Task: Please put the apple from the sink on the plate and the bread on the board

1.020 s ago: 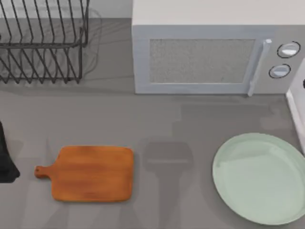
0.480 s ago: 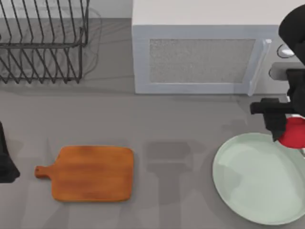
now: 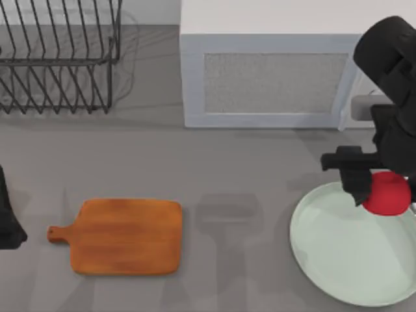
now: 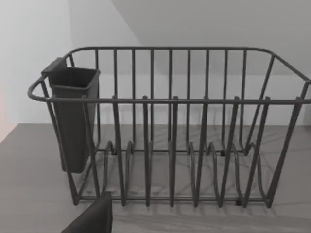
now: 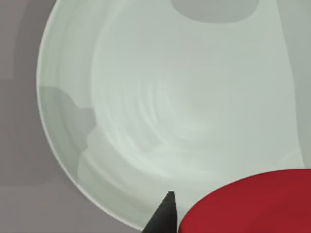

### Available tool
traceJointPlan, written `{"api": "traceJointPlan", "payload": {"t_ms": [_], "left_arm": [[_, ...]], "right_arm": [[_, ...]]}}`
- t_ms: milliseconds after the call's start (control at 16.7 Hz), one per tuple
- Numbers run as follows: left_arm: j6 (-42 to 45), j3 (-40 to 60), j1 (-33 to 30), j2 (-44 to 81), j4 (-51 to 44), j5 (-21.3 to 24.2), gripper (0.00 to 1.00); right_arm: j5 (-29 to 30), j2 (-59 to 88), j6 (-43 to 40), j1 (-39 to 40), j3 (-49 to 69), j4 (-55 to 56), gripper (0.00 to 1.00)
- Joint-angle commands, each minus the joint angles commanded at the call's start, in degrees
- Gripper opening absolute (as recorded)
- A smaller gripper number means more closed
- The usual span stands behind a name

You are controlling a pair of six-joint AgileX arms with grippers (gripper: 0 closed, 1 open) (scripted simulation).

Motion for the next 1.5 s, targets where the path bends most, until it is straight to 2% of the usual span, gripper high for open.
{"api": "traceJointPlan", "payload": {"t_ms": [60,840,1500], "left_arm": [[0.0,0.0,0.0,0.0,0.0,0.0,1.00],[0.0,0.0,0.0,0.0,0.0,0.0,1.00],[0.0,0.0,0.0,0.0,0.0,0.0,1.00]], "right_arm": [[0.0,0.0,0.0,0.0,0.0,0.0,0.00],[0.0,0.0,0.0,0.0,0.0,0.0,0.98],[0.0,-0.6,-0.2,-0.2,-0.5,0.4,1.00]]}}
